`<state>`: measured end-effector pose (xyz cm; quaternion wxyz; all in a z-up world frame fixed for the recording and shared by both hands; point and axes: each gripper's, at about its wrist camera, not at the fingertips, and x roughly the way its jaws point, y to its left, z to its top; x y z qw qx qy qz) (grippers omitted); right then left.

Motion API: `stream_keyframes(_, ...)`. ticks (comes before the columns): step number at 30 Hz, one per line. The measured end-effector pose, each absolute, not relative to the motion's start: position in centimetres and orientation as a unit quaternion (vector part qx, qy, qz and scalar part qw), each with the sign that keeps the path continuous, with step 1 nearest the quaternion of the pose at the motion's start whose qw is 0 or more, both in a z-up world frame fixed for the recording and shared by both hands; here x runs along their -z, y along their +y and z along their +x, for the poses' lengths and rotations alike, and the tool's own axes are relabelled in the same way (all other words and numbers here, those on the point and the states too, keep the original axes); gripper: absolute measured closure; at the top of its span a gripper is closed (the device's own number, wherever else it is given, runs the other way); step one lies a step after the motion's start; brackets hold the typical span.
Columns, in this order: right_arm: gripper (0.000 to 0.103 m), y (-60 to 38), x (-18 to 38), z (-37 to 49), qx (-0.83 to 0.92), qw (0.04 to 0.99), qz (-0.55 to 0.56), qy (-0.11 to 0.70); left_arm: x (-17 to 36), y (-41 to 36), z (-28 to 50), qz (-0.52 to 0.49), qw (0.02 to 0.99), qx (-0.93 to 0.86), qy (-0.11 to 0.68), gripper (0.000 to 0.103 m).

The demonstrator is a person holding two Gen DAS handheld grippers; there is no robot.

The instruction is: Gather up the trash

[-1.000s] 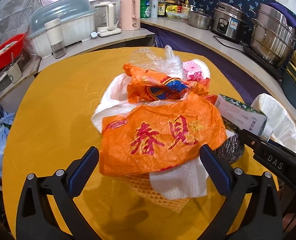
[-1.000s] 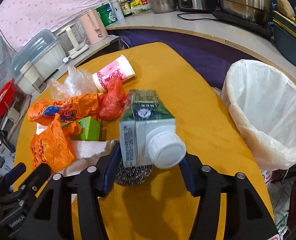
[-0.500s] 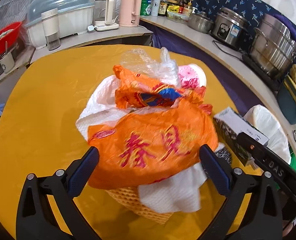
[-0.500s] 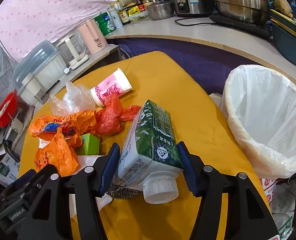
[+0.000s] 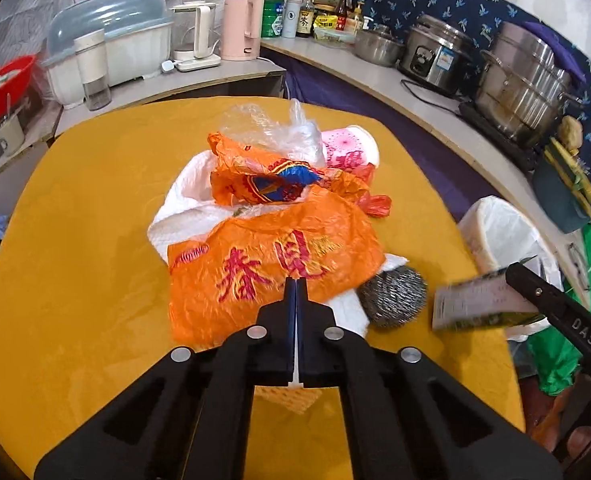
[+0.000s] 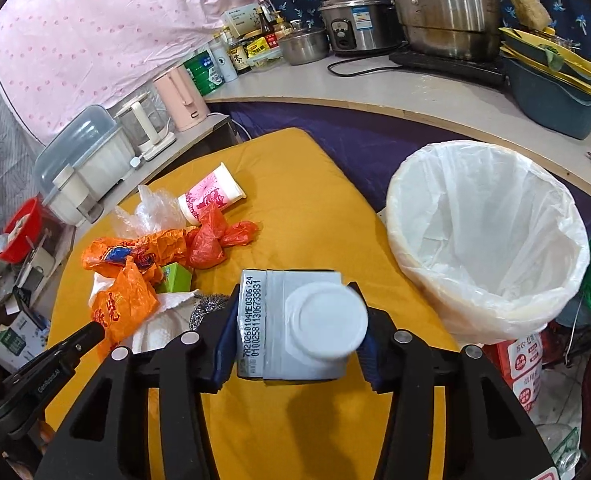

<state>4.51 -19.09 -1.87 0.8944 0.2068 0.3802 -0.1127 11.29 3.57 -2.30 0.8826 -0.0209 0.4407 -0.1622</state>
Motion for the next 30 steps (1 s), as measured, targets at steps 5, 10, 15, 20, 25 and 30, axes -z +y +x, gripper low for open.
stream_keyframes(5,0.056,-20.1,2.1,3.0,0.121,0.892,0.213,0.380,2.5,4.1,9.8,-0.020,0.892,0.141,0.430,0.031)
stream_keyframes(10,0.056,-20.4,2.8,2.2,0.124,0.888,0.221,0.383,3.4,2.7,9.8,0.040,0.904,0.131,0.404,0.023)
stream_keyframes(15,0.056,-20.2,2.8,2.4,0.125,0.888,0.217,0.385,4.7,0.7,10.7,0.107,0.909,0.122,0.384,0.025)
stream_keyframes(20,0.056,-20.1,2.8,2.7,0.125,0.887,0.219,0.386,5.2,-0.7,11.8,0.135,0.908,0.126,0.376,0.044)
stream_keyframes(25,0.056,-20.0,2.5,2.8,0.119,0.888,0.223,0.385,4.1,0.2,11.7,0.099,0.907,0.146,0.382,0.084)
stream_keyframes(30,0.056,-19.6,1.6,2.8,0.110,0.893,0.220,0.377,2.6,2.2,11.5,0.049,0.906,0.152,0.391,0.102)
